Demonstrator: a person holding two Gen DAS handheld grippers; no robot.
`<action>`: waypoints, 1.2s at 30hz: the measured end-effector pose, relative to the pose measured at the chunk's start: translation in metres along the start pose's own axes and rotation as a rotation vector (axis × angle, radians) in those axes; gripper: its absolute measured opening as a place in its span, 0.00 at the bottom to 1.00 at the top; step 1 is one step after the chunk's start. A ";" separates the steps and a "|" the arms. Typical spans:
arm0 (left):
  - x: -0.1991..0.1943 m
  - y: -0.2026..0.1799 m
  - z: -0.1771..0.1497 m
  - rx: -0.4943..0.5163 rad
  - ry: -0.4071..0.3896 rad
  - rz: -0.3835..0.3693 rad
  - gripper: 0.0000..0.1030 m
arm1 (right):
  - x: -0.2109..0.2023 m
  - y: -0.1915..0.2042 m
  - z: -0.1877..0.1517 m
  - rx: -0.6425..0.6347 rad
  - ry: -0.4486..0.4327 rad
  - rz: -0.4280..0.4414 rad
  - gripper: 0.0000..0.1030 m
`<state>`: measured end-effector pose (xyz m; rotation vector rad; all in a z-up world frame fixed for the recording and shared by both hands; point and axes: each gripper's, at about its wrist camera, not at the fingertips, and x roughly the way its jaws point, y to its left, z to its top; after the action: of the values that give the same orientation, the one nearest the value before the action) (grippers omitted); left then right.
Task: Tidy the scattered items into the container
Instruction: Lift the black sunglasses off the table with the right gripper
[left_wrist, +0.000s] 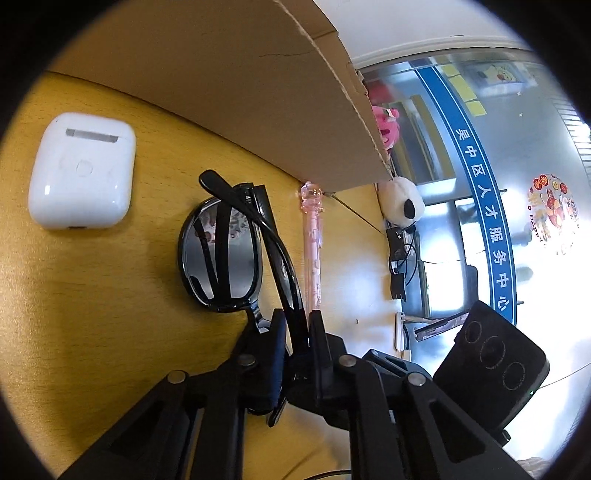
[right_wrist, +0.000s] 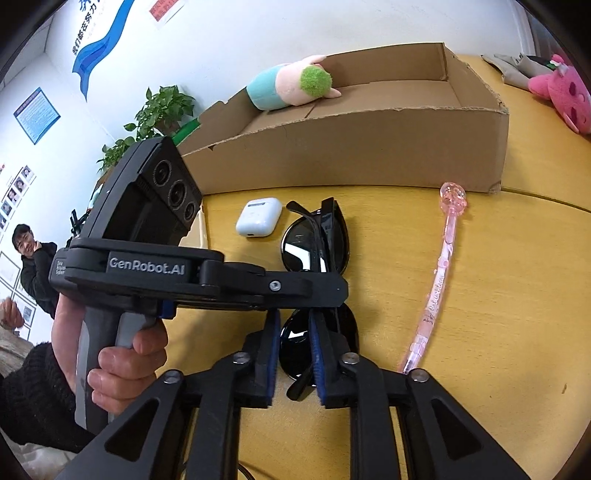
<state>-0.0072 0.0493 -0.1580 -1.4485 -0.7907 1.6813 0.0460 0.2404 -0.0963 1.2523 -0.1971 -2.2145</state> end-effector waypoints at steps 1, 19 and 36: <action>0.000 0.001 0.000 -0.001 0.001 -0.002 0.11 | -0.002 0.001 0.000 -0.005 -0.004 0.001 0.25; -0.021 -0.012 0.004 0.051 -0.040 -0.013 0.08 | 0.005 -0.001 0.002 -0.006 0.081 0.050 0.63; -0.071 -0.082 0.030 0.257 -0.131 -0.008 0.08 | 0.002 0.014 0.067 -0.046 -0.024 0.084 0.26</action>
<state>-0.0202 0.0314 -0.0479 -1.1675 -0.6221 1.8125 -0.0039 0.2179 -0.0562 1.1718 -0.2034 -2.1515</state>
